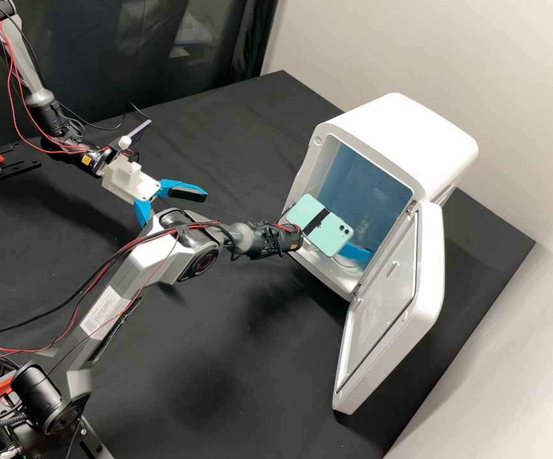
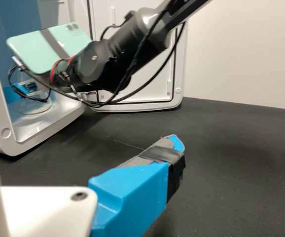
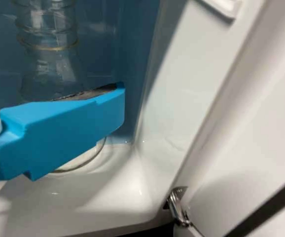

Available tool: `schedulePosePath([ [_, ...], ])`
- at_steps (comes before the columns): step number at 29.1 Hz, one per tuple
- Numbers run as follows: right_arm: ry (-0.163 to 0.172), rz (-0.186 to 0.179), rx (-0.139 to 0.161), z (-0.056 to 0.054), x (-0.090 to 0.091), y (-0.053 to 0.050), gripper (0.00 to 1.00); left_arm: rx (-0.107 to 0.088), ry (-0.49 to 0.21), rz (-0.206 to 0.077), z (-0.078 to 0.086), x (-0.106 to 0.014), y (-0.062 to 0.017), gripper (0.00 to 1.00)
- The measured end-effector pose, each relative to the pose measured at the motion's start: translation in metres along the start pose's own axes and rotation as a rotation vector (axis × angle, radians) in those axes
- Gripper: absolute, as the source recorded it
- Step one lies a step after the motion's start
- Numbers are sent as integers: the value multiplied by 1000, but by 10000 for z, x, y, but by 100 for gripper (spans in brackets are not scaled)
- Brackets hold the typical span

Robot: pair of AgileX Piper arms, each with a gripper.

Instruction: Take the flask out of the incubator

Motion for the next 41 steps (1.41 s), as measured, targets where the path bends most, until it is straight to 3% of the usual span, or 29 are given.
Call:
schedulePosePath([
  [3,-3,-9,-4,-22,44,20,100,1,-1,0,0,0,0,100],
  [10,5,9,3,-109,81,121,100,0,0,1,0,-1,5,100],
  [14,-2,-6,1,-79,99,103,100,0,0,1,0,-1,5,100],
  [15,-4,-17,6,-66,104,90,0,0,0,1,0,-1,5,100],
  [18,-8,-39,30,-41,111,89,0,1,-2,1,7,-1,3,100],
  [25,19,-42,69,-14,129,135,0,1,-2,1,7,-1,3,100],
  [41,42,-20,67,-64,178,224,0,1,-2,1,7,-1,3,100],
])
